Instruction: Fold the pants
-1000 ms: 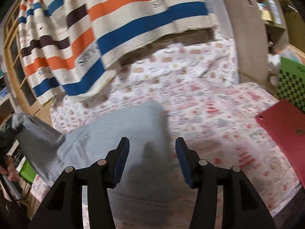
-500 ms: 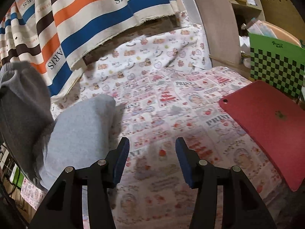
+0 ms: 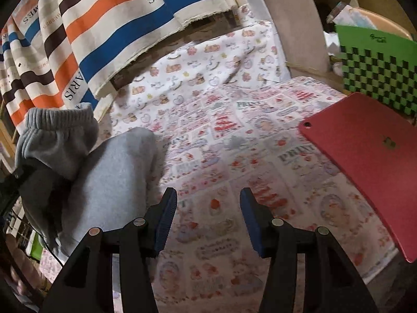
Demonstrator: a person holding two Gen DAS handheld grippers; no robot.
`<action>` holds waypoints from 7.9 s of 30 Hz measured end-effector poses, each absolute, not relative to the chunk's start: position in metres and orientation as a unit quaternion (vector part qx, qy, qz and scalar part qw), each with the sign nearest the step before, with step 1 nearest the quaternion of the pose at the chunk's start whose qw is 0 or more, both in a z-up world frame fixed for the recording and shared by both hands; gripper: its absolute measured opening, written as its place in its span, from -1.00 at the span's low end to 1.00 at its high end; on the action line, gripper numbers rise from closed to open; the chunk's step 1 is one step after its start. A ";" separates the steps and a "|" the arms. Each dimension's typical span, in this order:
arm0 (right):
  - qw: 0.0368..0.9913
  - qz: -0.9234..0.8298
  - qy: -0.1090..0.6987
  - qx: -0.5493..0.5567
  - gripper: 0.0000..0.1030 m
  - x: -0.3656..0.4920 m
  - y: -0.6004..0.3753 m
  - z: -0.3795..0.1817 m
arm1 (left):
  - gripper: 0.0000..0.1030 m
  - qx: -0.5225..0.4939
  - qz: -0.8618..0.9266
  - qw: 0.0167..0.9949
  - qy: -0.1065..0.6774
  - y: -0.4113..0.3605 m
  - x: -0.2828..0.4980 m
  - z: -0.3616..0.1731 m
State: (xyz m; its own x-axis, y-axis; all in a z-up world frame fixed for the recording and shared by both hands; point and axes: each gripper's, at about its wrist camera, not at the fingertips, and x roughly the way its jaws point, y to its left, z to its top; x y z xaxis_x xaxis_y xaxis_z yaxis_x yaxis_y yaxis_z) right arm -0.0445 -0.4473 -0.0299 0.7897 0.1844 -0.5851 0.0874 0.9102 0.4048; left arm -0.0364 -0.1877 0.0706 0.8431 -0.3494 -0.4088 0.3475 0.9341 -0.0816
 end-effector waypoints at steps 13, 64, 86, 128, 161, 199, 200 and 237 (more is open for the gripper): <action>0.935 0.045 0.303 0.182 0.01 -0.030 -0.429 -0.007 | -0.68 0.050 -0.212 0.948 0.231 -0.201 -0.047 0.044; 0.917 0.087 0.342 0.187 -0.62 0.040 -0.327 -0.003 | 0.84 -0.024 -0.099 0.933 0.345 -0.014 -0.009 0.000; 0.885 0.179 0.417 0.109 -0.40 0.087 -0.331 0.044 | -0.56 -0.004 -0.279 0.904 0.323 -0.128 -0.006 0.033; 0.894 0.254 0.315 0.190 -0.86 0.055 -0.342 0.074 | -0.38 0.076 -0.306 0.906 0.283 -0.163 -0.051 0.018; 0.910 0.196 0.361 0.055 -0.88 0.013 -0.253 0.014 | -0.40 -0.014 -0.123 0.938 0.324 -0.038 -0.011 0.030; 0.777 0.296 0.420 0.364 1.00 0.035 -0.383 -0.046 | 0.72 -0.283 -0.316 0.782 0.457 0.006 0.058 -0.041; 0.777 0.297 0.421 0.362 1.00 0.035 -0.382 -0.045 | 0.72 -0.282 -0.315 0.782 0.458 0.005 0.058 -0.041; 0.876 0.247 0.353 0.218 0.24 0.047 -0.378 0.037 | 0.13 -0.109 -0.254 0.885 0.374 -0.078 0.060 0.055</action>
